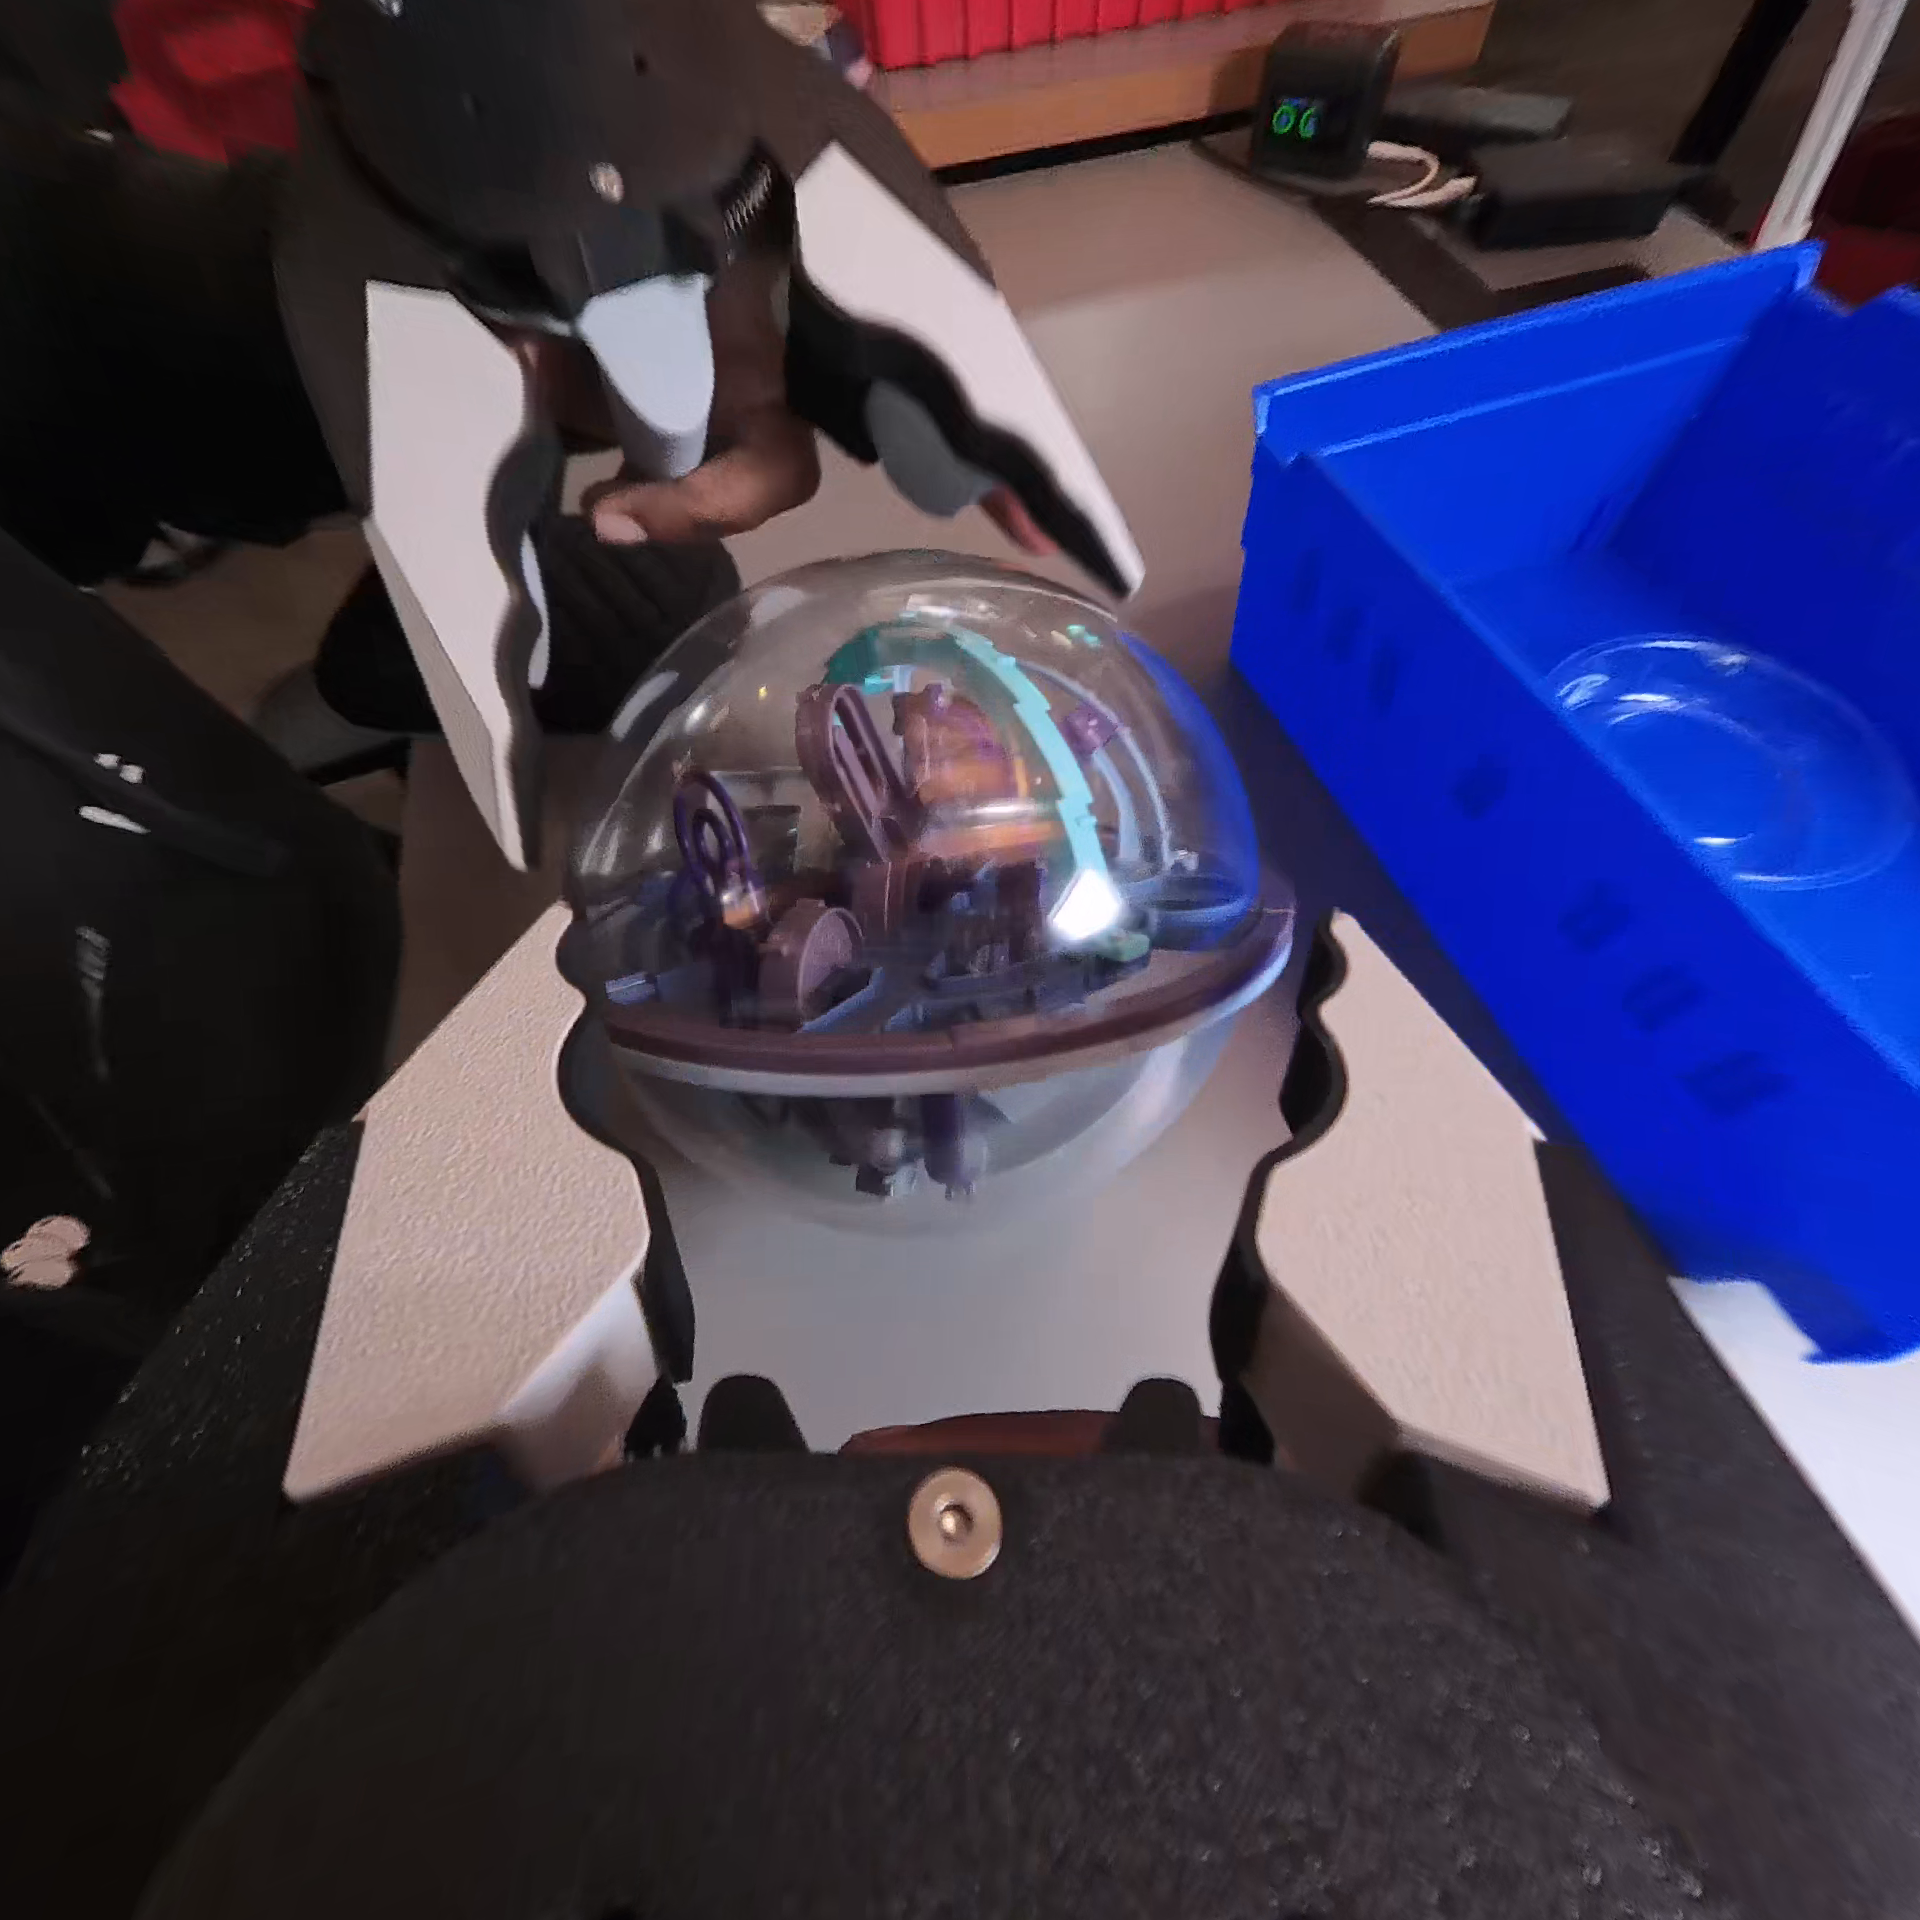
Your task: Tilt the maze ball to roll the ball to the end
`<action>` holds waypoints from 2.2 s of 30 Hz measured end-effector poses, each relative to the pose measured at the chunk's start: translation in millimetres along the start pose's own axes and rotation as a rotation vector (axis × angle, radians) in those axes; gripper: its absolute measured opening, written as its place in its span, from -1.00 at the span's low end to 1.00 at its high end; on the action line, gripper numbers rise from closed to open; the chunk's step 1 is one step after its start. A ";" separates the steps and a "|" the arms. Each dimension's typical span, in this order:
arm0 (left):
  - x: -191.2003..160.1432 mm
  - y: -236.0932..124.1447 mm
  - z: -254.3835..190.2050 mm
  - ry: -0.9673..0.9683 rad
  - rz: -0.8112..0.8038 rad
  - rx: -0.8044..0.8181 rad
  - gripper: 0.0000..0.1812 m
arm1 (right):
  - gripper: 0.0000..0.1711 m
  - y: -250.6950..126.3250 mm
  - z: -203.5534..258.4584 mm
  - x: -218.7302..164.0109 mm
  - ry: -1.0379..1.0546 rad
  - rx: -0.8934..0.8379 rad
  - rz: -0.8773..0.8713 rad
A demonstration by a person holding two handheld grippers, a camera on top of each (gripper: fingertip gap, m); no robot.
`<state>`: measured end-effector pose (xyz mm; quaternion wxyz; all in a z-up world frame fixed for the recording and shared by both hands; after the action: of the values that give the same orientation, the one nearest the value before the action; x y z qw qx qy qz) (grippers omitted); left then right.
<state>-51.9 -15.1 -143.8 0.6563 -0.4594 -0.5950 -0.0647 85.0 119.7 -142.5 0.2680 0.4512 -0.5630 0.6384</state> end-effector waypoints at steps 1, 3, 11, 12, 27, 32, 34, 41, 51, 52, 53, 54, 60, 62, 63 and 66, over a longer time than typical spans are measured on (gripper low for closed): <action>0.6 -5.0 -1.1 0.022 -0.051 -0.005 0.57 | 0.53 0.4 -0.7 -5.8 0.019 0.026 -0.004; -5.2 -17.7 0.2 0.019 -0.124 -0.033 0.57 | 0.52 -1.3 -2.7 -15.1 0.050 0.056 -0.025; -72.1 -2.0 16.7 -0.295 -0.131 -0.194 0.61 | 0.51 2.3 -6.9 -36.6 0.074 0.073 -0.053; -74.3 3.1 16.6 -0.306 -0.143 -0.206 0.61 | 0.51 3.9 -7.4 -38.4 0.079 0.075 -0.052; -71.5 8.6 14.5 -0.156 -0.229 -0.130 0.57 | 0.51 14.8 -1.6 -54.3 0.053 0.056 -0.093; -69.4 4.4 10.3 0.002 -0.224 -0.055 0.56 | 0.52 19.5 4.3 -57.8 -0.019 0.013 -0.071; -69.7 3.2 9.2 0.048 -0.225 -0.041 0.56 | 0.52 20.4 5.9 -58.4 -0.031 0.005 -0.066; -74.0 -2.0 5.0 0.225 -0.175 0.016 0.52 | 0.50 7.1 -5.5 -54.8 0.150 0.142 -0.151; -79.4 -17.7 0.4 0.345 -0.189 0.076 0.32 | 0.50 22.4 -28.4 -66.0 0.330 0.293 -0.087; -79.1 -22.8 1.2 0.251 -0.245 0.032 0.34 | 0.48 23.2 -27.3 -65.9 0.327 0.294 -0.088; -78.8 -27.8 3.5 0.131 -0.307 -0.013 0.37 | 0.45 23.1 -26.2 -65.4 0.324 0.292 -0.094; -79.2 -31.2 7.5 -0.006 -0.358 -0.047 0.36 | 0.43 22.7 -25.2 -65.0 0.316 0.286 -0.099; -87.7 -10.5 18.1 -0.400 -0.360 -0.191 0.47 | 0.30 26.7 -13.4 -62.6 0.170 0.179 -0.114; -88.4 -6.0 22.0 -0.412 -0.336 -0.196 0.52 | 0.28 26.7 -9.4 -59.8 0.146 0.153 -0.130; -88.3 -5.1 23.0 -0.409 -0.338 -0.201 0.53 | 0.28 26.7 -8.4 -59.4 0.140 0.144 -0.128; -88.0 -4.7 24.3 -0.355 -0.343 -0.186 0.52 | 0.31 28.1 -7.0 -61.6 0.162 0.137 -0.120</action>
<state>-97.3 -41.9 -218.4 0.4761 -0.4143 -0.7615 -0.1478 86.8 130.4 -209.8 0.3191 0.4484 -0.4665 0.6925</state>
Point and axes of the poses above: each gripper's, where its closed fingertips meet, y out along the fingers, x out of its top, z = x × y across the jaws, the point moved 10 cm from there along -y, back along the fingers, and after that the axes turned 12 degrees about -x, right-handed, at the moved point
